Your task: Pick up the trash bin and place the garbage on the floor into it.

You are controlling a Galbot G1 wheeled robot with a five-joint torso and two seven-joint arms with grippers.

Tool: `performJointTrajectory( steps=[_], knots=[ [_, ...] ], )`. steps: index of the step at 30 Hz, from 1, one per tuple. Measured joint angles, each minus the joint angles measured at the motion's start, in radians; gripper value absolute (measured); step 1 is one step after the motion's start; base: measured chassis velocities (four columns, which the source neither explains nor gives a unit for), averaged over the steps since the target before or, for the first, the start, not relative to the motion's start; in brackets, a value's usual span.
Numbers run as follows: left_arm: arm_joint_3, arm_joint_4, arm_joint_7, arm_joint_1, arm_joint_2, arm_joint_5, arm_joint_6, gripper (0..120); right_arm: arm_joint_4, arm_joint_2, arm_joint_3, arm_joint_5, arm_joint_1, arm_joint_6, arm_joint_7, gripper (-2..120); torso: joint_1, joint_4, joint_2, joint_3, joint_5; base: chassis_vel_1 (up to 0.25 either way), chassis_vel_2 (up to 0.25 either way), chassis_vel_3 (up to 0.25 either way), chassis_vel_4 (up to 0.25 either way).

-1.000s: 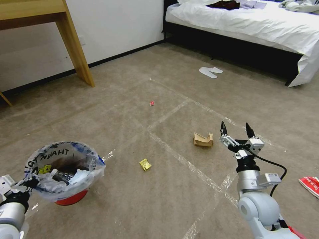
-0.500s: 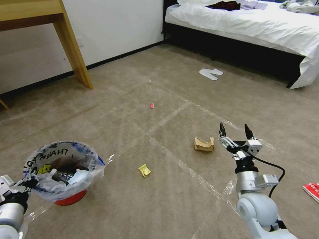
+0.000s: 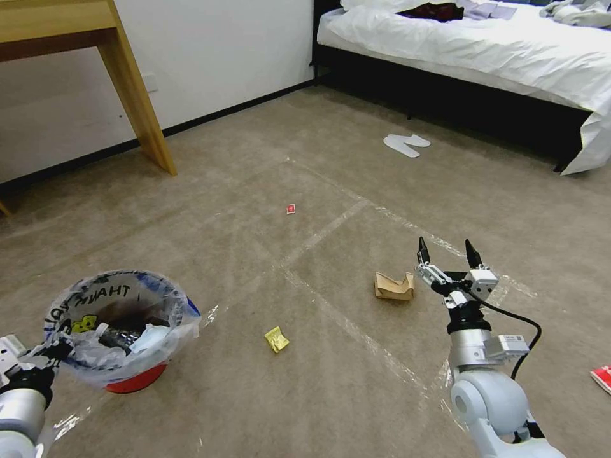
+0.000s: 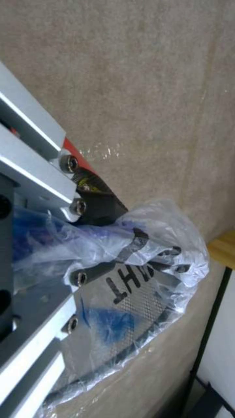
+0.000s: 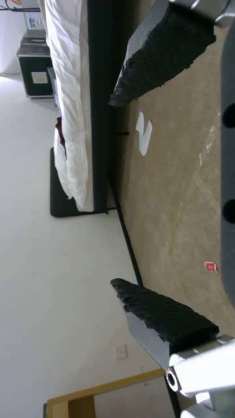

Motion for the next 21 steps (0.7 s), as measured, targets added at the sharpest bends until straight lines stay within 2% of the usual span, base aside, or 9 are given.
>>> performJointTrajectory(
  steps=[21],
  knots=[
    [0.005, 0.007, -0.001, -0.004, -0.005, 0.007, 0.0, 5, -0.02, -0.005, -0.016, 0.0, 0.018, 0.008, 0.011, 100, 0.0, -0.0001, 0.0, 0.0, -0.0001, -0.073, 0.072, 0.067, -0.064]
  ],
)
